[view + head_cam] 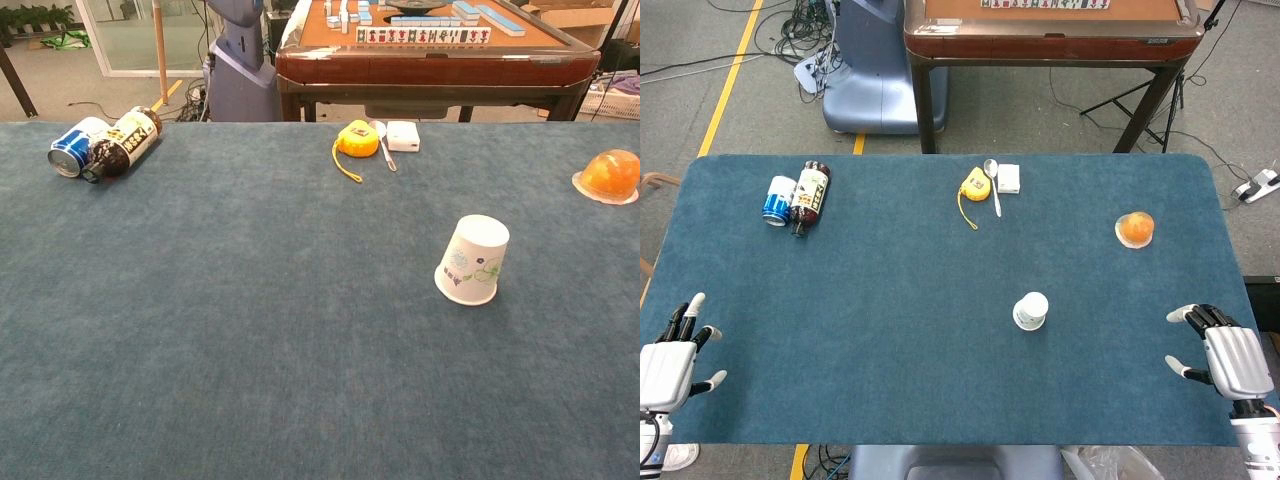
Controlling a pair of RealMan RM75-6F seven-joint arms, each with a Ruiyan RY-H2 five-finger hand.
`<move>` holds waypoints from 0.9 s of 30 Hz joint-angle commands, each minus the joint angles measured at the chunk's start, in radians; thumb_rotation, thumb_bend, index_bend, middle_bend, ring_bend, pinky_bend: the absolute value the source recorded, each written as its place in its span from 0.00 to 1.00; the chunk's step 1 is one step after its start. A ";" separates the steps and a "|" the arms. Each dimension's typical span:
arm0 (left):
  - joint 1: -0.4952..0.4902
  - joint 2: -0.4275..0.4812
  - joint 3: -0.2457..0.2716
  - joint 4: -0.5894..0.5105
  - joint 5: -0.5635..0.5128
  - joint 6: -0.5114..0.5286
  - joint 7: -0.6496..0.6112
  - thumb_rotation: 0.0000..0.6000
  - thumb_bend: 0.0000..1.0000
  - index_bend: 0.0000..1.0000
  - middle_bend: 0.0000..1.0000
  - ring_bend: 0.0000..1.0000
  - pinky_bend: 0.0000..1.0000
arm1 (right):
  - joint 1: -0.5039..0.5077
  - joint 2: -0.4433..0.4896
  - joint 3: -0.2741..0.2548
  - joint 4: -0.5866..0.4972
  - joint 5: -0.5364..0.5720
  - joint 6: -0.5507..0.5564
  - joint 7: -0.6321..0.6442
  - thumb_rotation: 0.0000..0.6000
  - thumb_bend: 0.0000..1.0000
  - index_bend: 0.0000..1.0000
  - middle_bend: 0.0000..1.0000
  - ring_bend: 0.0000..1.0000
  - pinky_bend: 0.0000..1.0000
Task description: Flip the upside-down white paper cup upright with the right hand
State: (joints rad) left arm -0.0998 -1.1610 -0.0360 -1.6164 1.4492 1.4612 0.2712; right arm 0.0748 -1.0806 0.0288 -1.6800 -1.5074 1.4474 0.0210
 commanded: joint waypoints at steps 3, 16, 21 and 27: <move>-0.002 -0.002 0.007 0.003 0.003 -0.012 -0.012 1.00 0.03 0.44 0.06 0.03 0.39 | 0.001 0.008 0.003 -0.001 0.006 -0.006 0.009 1.00 0.00 0.40 0.35 0.26 0.44; 0.002 0.000 -0.012 0.013 -0.002 0.014 -0.037 1.00 0.03 0.44 0.07 0.03 0.39 | 0.023 -0.002 0.029 -0.045 0.051 -0.035 -0.070 1.00 0.00 0.40 0.29 0.20 0.23; 0.004 0.006 -0.015 0.002 0.000 0.022 -0.043 1.00 0.03 0.44 0.07 0.03 0.39 | 0.084 0.034 0.058 -0.124 0.123 -0.136 -0.185 1.00 0.00 0.40 0.19 0.10 0.14; 0.007 0.012 -0.013 -0.012 0.008 0.030 -0.041 1.00 0.03 0.44 0.07 0.03 0.39 | 0.191 0.037 0.110 -0.155 0.227 -0.266 -0.300 1.00 0.00 0.36 0.13 0.06 0.11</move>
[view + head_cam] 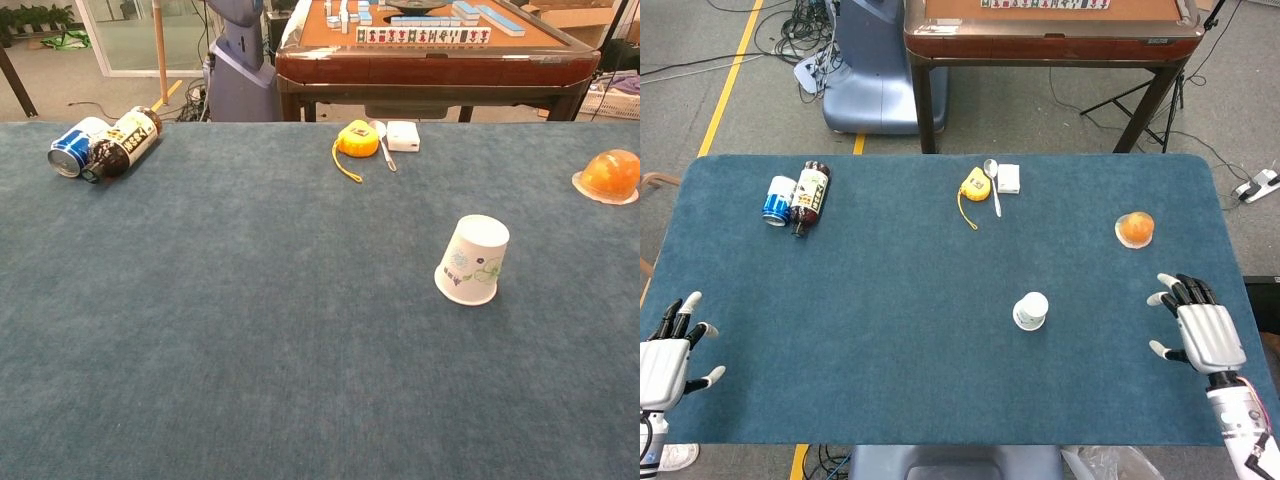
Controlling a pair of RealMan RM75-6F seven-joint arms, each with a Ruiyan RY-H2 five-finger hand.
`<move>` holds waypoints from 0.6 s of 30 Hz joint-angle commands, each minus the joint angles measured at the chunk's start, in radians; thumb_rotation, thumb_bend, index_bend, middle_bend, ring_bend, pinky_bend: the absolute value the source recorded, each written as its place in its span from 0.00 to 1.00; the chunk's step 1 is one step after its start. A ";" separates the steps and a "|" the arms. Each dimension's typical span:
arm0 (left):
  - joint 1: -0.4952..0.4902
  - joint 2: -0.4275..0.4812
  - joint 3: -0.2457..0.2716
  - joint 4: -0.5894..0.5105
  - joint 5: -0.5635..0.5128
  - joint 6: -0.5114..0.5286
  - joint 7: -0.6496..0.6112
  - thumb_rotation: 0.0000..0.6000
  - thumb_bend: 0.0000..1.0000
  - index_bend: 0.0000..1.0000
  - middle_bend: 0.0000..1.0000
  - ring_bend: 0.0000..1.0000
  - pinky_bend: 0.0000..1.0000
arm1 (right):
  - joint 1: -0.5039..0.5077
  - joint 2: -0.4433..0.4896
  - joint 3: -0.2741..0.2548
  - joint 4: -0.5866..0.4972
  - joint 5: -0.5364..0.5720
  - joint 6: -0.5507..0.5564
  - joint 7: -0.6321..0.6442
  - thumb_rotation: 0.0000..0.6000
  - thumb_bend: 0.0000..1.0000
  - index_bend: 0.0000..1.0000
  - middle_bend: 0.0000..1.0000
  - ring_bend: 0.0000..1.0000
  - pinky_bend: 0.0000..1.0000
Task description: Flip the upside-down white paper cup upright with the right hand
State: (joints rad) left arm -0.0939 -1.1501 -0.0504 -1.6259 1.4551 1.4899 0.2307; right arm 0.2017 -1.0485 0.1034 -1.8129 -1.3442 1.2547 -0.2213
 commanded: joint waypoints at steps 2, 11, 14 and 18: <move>0.001 0.004 0.003 -0.005 0.004 0.001 0.001 1.00 0.03 0.44 0.07 0.03 0.39 | 0.104 0.001 0.051 -0.020 0.101 -0.121 -0.089 1.00 0.00 0.36 0.12 0.05 0.11; 0.007 0.017 -0.003 -0.015 -0.006 0.010 0.008 1.00 0.03 0.44 0.07 0.03 0.39 | 0.273 -0.042 0.087 0.005 0.251 -0.283 -0.246 1.00 0.00 0.32 0.07 0.00 0.10; 0.009 0.021 -0.005 -0.019 -0.006 0.015 0.004 1.00 0.03 0.44 0.07 0.03 0.39 | 0.319 -0.068 0.092 0.011 0.300 -0.306 -0.296 1.00 0.00 0.30 0.05 0.00 0.09; 0.012 0.027 -0.008 -0.022 -0.011 0.019 0.001 1.00 0.03 0.44 0.07 0.03 0.39 | 0.376 -0.094 0.090 0.015 0.377 -0.334 -0.356 1.00 0.00 0.23 0.02 0.00 0.07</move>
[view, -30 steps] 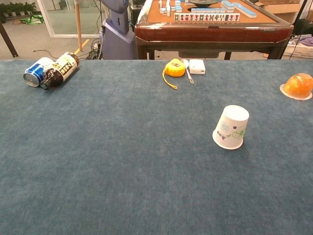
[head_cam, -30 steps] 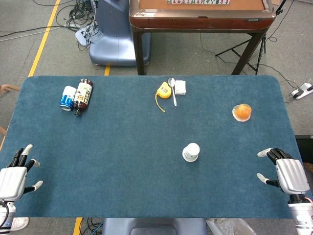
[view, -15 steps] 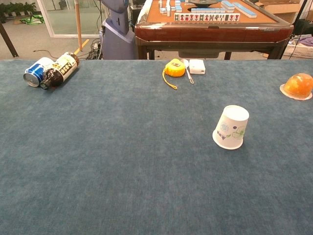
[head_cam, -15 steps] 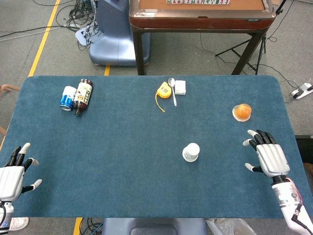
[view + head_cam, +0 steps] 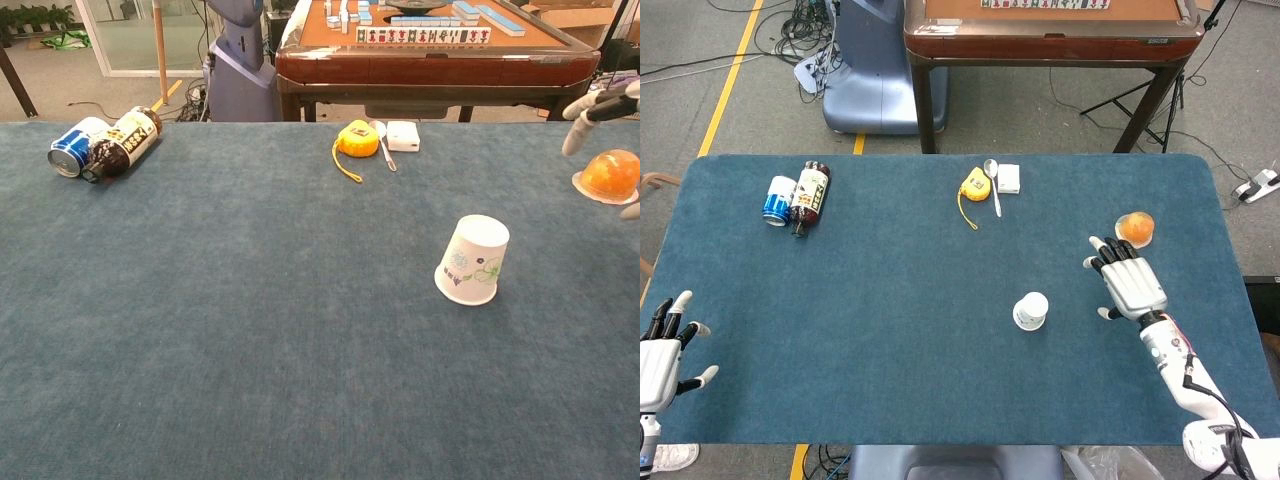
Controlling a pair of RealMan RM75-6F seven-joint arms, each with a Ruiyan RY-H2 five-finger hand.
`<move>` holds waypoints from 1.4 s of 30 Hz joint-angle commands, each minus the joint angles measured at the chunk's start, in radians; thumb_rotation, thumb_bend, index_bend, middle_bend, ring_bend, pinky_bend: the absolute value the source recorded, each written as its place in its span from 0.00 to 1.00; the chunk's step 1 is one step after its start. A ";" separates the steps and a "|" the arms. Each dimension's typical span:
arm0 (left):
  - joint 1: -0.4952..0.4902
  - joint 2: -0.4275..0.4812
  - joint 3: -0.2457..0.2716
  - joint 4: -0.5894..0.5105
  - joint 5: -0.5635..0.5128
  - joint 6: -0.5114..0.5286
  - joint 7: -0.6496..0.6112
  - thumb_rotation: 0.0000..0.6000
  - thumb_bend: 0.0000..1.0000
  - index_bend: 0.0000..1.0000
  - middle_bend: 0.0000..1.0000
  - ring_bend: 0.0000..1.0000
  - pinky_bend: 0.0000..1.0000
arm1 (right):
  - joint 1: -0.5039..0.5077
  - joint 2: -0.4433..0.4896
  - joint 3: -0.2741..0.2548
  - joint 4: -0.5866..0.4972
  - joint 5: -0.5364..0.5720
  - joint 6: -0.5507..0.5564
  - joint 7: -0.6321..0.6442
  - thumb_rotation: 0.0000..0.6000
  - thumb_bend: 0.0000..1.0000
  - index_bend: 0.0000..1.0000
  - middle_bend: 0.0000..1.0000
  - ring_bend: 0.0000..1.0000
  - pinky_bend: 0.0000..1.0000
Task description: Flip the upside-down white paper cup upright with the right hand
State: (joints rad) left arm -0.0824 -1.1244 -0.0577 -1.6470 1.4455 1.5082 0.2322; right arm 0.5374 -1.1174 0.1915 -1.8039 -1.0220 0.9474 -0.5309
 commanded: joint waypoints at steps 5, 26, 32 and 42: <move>0.003 0.006 -0.004 -0.002 -0.004 0.006 0.001 1.00 0.03 0.44 0.07 0.03 0.39 | 0.101 -0.060 -0.005 0.008 0.122 -0.042 -0.092 1.00 0.00 0.21 0.00 0.00 0.06; 0.006 0.023 -0.010 -0.016 -0.024 0.000 0.002 1.00 0.03 0.44 0.07 0.03 0.39 | 0.241 -0.168 -0.081 0.061 0.159 -0.111 -0.095 1.00 0.00 0.21 0.00 0.00 0.06; 0.007 0.028 -0.013 -0.020 -0.029 0.001 -0.003 1.00 0.03 0.44 0.07 0.04 0.39 | 0.267 -0.201 -0.097 0.083 0.170 -0.118 -0.087 1.00 0.00 0.22 0.00 0.00 0.06; 0.010 0.036 -0.016 -0.024 -0.032 0.004 -0.016 1.00 0.03 0.44 0.07 0.04 0.39 | 0.288 -0.226 -0.118 0.103 0.180 -0.108 -0.068 1.00 0.00 0.33 0.02 0.00 0.06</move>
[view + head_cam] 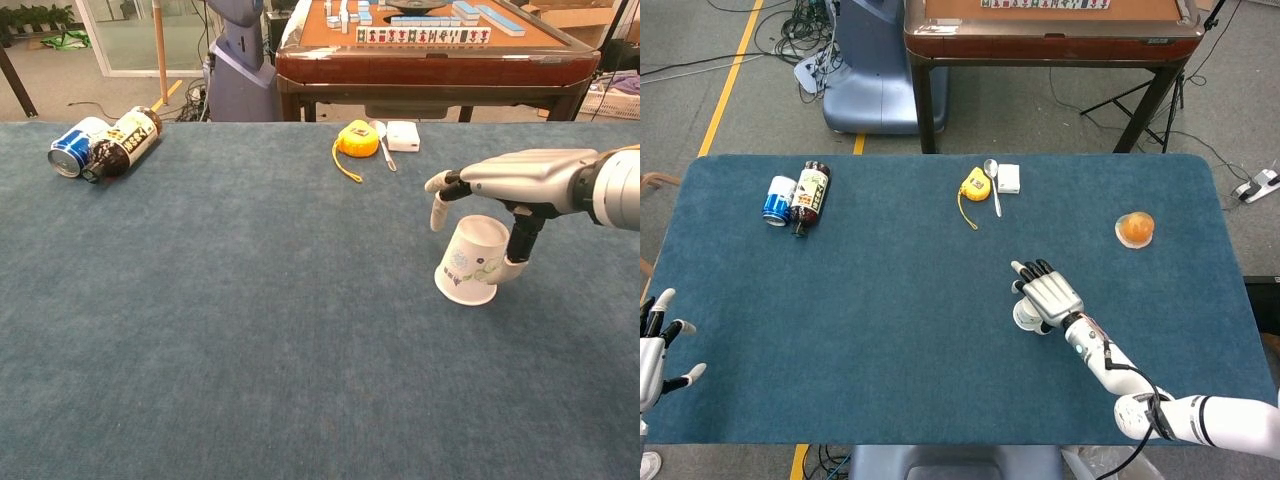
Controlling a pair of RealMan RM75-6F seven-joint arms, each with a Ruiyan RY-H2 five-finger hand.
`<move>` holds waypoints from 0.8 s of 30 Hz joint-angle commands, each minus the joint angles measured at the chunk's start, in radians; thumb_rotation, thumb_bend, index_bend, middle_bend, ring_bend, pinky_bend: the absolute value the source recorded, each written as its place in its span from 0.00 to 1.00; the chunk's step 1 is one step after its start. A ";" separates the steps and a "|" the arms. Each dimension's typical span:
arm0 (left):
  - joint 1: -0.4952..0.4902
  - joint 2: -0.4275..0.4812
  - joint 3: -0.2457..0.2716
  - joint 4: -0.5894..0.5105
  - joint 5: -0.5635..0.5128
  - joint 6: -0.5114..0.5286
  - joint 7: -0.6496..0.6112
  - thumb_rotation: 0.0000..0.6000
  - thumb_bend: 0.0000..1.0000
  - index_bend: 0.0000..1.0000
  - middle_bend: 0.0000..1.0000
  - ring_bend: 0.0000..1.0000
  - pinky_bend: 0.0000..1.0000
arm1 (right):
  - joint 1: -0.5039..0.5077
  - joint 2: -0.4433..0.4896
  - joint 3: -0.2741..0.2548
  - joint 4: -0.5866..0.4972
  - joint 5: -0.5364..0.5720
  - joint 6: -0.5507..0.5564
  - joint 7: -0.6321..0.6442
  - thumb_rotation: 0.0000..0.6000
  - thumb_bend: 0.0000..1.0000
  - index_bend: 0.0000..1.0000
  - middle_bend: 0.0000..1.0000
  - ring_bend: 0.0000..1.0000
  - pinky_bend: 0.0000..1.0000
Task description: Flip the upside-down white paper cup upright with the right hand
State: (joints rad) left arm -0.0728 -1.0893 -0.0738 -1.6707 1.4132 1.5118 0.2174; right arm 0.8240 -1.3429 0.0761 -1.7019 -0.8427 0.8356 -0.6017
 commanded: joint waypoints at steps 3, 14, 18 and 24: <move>0.001 0.003 0.000 -0.003 0.001 0.002 -0.002 1.00 0.03 0.44 0.07 0.04 0.39 | 0.004 0.002 -0.007 -0.001 0.002 0.013 0.007 1.00 0.04 0.36 0.02 0.00 0.06; 0.002 0.004 0.001 -0.010 0.005 0.004 -0.002 1.00 0.03 0.44 0.07 0.04 0.39 | 0.001 -0.001 -0.026 0.001 -0.004 0.054 0.014 1.00 0.08 0.42 0.04 0.00 0.06; 0.003 0.005 0.002 -0.011 0.005 0.004 -0.002 1.00 0.03 0.44 0.07 0.04 0.39 | -0.003 -0.009 -0.030 0.010 -0.013 0.066 0.021 1.00 0.08 0.46 0.06 0.00 0.06; 0.003 0.006 0.002 -0.011 0.003 0.000 -0.005 1.00 0.03 0.44 0.07 0.04 0.39 | -0.030 -0.001 -0.021 0.001 -0.056 0.100 0.075 1.00 0.09 0.50 0.08 0.00 0.05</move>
State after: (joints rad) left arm -0.0701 -1.0830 -0.0718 -1.6815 1.4162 1.5123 0.2121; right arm 0.8045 -1.3489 0.0500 -1.6950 -0.8861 0.9249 -0.5457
